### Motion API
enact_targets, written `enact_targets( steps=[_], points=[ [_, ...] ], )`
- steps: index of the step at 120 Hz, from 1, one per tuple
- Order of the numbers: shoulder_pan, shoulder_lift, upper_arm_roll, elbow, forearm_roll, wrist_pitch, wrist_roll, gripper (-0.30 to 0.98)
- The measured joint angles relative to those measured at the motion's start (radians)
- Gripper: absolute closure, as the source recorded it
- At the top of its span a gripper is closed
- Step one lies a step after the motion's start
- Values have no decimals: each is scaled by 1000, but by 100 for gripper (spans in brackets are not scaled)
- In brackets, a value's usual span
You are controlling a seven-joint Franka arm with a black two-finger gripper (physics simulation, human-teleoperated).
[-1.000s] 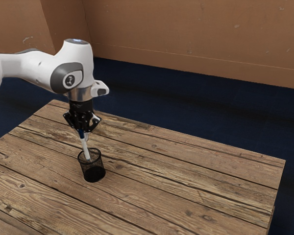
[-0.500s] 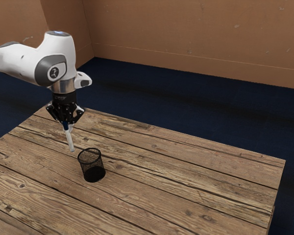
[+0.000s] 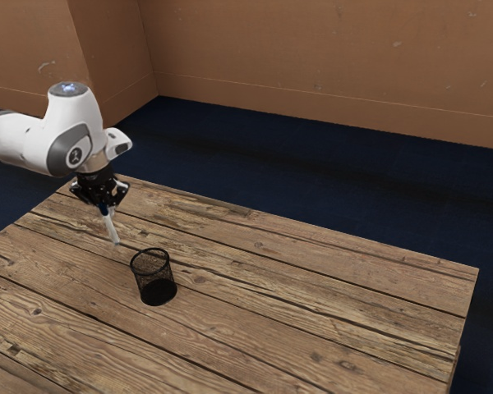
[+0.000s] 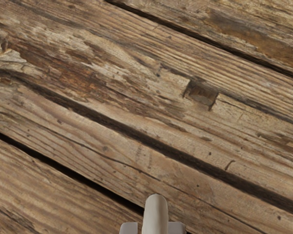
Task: Take the marker out of the pen holder and place it to the left of the pen holder.
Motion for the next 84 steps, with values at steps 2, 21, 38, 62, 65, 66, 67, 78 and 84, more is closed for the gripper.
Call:
enact_targets(
  steps=[2, 21, 38, 62, 65, 66, 67, 78, 84],
  points=[
    [1, 5, 3, -1, 0, 18, -1, 77],
    [18, 31, 12, -16, -7, 146, -4, 57],
    [26, 34, 14, -32, -13, 195, 2, 30],
    [37, -99, -19, 13, -15, 46, 9, 12],
    [43, -107, -39, 30, -16, 17, 10, 10],
    [44, -109, -45, 36, -16, 8, 10, 10],
    [44, -111, -51, 43, -16, -1, 10, 10],
    [39, -108, -120, 162, -19, -117, 13, 6],
    [34, -91, -162, 256, -27, -189, 14, 5]
  ],
)
